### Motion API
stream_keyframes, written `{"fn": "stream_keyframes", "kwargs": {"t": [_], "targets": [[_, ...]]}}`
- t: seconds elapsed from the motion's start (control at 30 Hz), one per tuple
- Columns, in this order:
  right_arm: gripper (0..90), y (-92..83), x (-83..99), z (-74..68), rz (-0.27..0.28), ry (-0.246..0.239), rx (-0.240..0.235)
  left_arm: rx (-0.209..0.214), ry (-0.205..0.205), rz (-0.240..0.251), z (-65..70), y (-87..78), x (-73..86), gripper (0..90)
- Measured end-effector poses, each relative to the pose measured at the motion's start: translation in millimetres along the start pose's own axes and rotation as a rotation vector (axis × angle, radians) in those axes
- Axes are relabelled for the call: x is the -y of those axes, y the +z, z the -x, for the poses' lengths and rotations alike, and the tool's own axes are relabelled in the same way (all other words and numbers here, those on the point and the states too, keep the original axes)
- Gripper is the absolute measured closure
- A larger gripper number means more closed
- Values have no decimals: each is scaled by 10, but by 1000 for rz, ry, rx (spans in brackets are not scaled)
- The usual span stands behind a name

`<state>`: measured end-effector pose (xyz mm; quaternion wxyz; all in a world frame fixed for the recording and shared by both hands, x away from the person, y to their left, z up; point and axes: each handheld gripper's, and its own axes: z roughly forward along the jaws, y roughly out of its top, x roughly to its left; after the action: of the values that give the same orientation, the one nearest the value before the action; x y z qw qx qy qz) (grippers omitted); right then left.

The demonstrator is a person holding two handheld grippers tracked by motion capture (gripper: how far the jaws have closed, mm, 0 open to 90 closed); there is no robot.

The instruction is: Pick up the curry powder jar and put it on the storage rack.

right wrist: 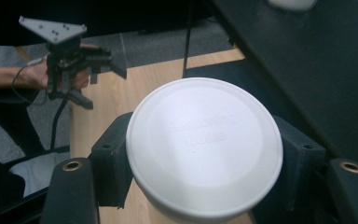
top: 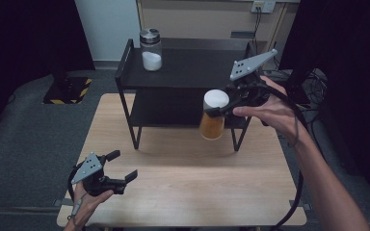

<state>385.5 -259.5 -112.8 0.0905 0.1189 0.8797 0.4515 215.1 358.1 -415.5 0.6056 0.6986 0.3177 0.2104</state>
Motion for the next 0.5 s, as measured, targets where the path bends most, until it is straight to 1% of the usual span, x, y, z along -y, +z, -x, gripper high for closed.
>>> {"fn": "stream_keyframes", "kwargs": {"t": [0.23, 0.4, 0.5], "targets": [[338, -156, -281, 96, 21, 16, 10, 3, 0, -1, -5, 3, -1, 2], [338, -233, -480, 150, 14, 27, 33, 4, 1, 1, -9, 0, -1, 2], [338, -267, -599, 179, 1, 34, 50, 3, 0, 1, -15, -3, -1, 2]]}}
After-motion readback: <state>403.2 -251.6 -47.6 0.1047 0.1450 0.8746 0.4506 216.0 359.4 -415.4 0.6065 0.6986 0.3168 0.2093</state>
